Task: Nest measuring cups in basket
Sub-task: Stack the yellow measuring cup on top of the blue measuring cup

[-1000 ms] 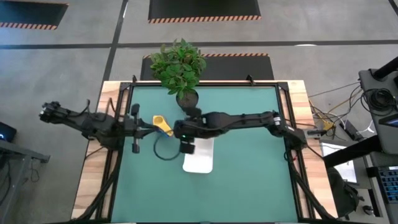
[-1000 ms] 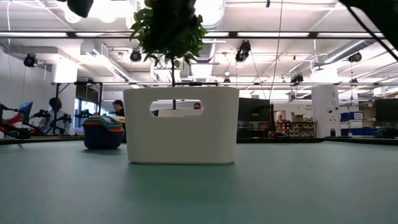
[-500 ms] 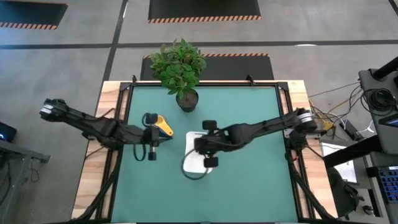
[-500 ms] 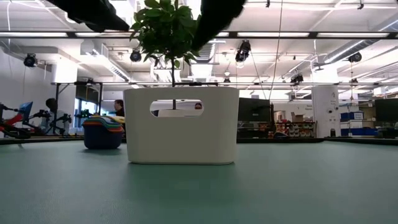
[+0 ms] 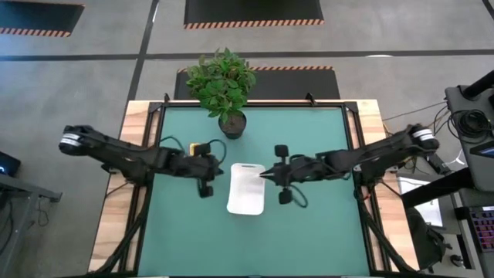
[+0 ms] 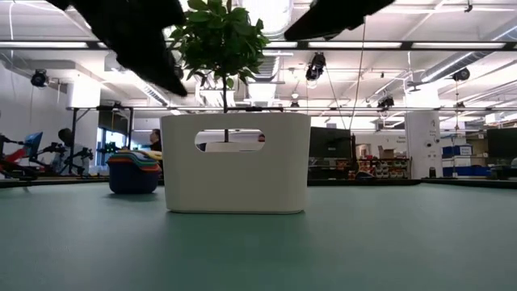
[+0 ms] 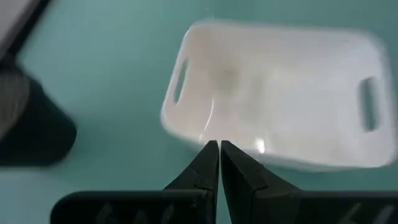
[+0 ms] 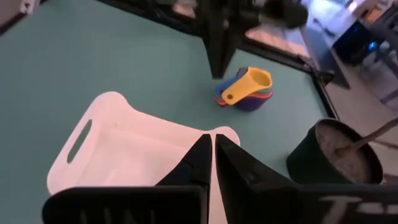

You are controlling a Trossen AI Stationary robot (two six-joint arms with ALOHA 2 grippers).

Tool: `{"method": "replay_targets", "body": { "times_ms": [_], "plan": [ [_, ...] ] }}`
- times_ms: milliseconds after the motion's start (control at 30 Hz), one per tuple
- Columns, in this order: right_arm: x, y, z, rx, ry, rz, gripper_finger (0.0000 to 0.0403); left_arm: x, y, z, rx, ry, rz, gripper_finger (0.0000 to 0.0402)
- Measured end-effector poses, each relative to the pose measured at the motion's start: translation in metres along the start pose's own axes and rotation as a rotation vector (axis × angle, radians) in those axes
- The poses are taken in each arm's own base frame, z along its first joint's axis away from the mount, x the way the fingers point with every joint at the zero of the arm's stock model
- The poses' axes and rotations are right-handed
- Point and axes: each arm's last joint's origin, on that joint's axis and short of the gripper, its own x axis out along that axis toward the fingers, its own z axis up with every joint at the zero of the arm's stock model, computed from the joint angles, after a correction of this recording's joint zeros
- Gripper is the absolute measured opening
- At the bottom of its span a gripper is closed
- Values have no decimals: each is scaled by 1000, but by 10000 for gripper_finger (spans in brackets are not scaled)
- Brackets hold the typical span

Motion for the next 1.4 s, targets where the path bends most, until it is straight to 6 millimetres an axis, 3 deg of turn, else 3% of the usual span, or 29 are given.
{"method": "replay_targets", "body": {
  "times_ms": [267,467,733,1400],
  "plan": [
    [-31,-5,-12,-25,-141,-17,9,33,36,-3,-88,242,92,0],
    [-38,-6,-16,0,-142,-15,9,46,50,-4,-58,385,131,0],
    [-36,-5,-17,-1,-137,-14,9,57,60,-8,22,501,182,0],
    [-36,-5,-18,6,-133,-13,9,57,63,-12,39,544,214,0]
  ]
}}
